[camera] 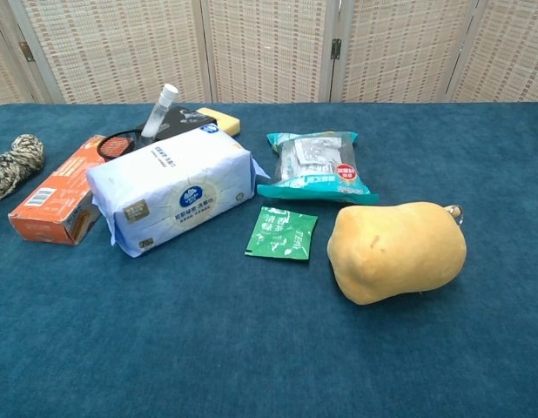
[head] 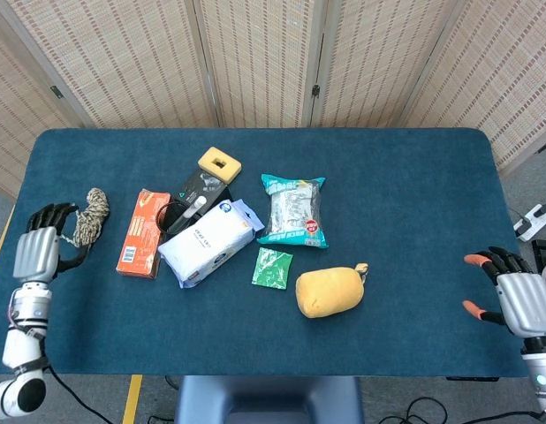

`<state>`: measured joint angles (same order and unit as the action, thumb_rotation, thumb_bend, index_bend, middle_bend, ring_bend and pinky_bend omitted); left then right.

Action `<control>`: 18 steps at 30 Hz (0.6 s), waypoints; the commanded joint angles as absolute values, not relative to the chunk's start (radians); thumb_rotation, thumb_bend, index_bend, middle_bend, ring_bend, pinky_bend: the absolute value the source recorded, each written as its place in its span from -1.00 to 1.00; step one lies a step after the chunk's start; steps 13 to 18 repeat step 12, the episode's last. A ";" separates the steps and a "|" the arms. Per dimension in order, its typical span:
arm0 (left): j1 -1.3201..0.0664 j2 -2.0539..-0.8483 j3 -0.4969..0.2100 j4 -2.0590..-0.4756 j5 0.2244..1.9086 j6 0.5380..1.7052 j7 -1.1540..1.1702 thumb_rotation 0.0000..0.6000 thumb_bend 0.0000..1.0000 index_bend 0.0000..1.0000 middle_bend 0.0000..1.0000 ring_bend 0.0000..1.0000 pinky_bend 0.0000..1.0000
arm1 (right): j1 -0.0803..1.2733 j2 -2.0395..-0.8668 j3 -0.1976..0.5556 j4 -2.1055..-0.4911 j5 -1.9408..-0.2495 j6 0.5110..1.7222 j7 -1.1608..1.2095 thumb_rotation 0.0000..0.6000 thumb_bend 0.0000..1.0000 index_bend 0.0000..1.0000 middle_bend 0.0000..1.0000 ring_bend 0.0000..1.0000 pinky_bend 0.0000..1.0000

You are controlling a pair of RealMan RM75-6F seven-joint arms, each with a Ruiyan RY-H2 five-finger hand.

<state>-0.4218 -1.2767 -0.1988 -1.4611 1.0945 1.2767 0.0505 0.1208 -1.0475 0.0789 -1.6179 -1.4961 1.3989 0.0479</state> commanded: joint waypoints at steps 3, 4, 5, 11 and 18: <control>-0.304 -1.211 -0.109 -1.557 1.241 1.427 0.016 1.00 -0.22 -0.54 -0.63 -0.80 -0.75 | 0.129 -1.050 0.073 -1.621 -1.510 1.393 0.076 1.00 -0.88 -0.45 -0.49 -0.73 -0.63; -0.289 -1.205 -0.099 -1.567 1.262 1.447 0.010 1.00 -0.22 -0.54 -0.63 -0.80 -0.75 | 0.128 -1.052 0.073 -1.621 -1.509 1.395 0.076 1.00 -0.88 -0.45 -0.49 -0.73 -0.63; -0.270 -1.197 -0.085 -1.580 1.288 1.470 0.005 1.00 -0.22 -0.53 -0.63 -0.80 -0.75 | 0.126 -1.056 0.073 -1.624 -1.507 1.399 0.071 1.00 -0.88 -0.45 -0.49 -0.73 -0.63; -0.203 -1.166 -0.025 -1.645 1.365 1.526 0.021 1.00 -0.23 -0.53 -0.62 -0.80 -0.75 | 0.115 -1.079 0.069 -1.643 -1.510 1.428 0.010 1.00 -0.89 -0.45 -0.50 -0.73 -0.63; -0.194 -1.162 -0.018 -1.653 1.373 1.529 0.026 1.00 -0.23 -0.53 -0.63 -0.80 -0.75 | 0.113 -1.083 0.071 -1.644 -1.512 1.439 -0.010 1.00 -0.88 -0.45 -0.50 -0.73 -0.63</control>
